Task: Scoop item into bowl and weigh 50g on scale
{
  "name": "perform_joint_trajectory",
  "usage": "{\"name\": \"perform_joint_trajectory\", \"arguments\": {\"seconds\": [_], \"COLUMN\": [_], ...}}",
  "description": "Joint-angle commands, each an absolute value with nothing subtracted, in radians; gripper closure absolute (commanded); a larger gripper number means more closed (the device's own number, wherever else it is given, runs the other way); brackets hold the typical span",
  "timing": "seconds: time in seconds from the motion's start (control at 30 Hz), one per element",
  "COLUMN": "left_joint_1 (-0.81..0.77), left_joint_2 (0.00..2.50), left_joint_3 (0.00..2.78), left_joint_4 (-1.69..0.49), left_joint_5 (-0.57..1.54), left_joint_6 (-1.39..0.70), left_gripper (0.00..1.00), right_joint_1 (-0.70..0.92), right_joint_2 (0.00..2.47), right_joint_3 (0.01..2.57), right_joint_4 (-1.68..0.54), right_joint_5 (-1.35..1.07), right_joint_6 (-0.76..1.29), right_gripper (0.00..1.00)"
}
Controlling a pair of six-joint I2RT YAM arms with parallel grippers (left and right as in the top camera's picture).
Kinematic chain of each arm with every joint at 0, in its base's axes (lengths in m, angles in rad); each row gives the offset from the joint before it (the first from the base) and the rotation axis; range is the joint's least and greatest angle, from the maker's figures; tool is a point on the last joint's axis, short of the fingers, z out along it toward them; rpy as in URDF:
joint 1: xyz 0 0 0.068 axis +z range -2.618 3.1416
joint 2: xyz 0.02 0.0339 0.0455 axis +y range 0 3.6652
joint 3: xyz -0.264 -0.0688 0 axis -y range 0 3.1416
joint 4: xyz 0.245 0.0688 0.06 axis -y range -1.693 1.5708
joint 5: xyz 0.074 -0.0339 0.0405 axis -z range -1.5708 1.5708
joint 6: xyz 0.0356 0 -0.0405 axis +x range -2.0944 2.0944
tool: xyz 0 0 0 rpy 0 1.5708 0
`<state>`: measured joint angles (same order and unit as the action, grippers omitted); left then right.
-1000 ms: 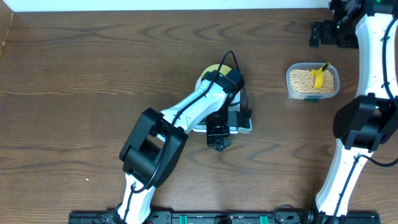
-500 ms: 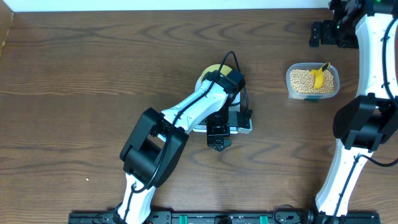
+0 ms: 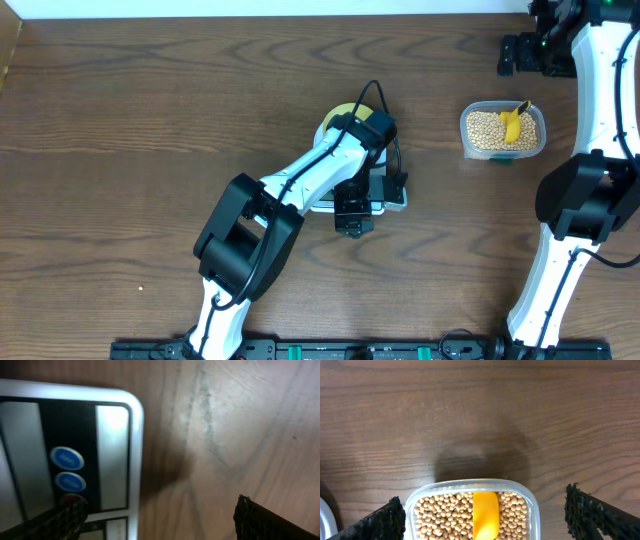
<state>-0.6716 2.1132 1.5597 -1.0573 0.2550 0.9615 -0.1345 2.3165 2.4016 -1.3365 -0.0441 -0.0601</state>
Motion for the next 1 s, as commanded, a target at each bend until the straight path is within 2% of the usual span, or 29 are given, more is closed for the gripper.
{"name": "perform_joint_trajectory", "arguments": {"seconds": [0.0,0.77,0.97], "left_joint_1": [-0.662,-0.662,-0.662], "left_joint_2": [2.218,2.235,2.250], "left_joint_3": [1.523,1.527,1.527], "left_joint_4": [-1.031,-1.032,-0.996], "left_joint_5": [0.174,0.166,0.110], "left_joint_6": [0.945,0.936,0.862], "left_gripper": [0.03,0.02,0.02], "right_joint_1": [-0.137,-0.137,-0.137], "right_joint_2": [2.317,2.317,2.317], "right_joint_3": [2.418,2.418,2.418], "right_joint_4": [-1.335,-1.335,-1.335], "right_joint_5": [-0.036,-0.036,-0.036], "right_joint_6": [-0.061,-0.061,-0.061], "right_gripper": [0.01,0.01,0.01]}}
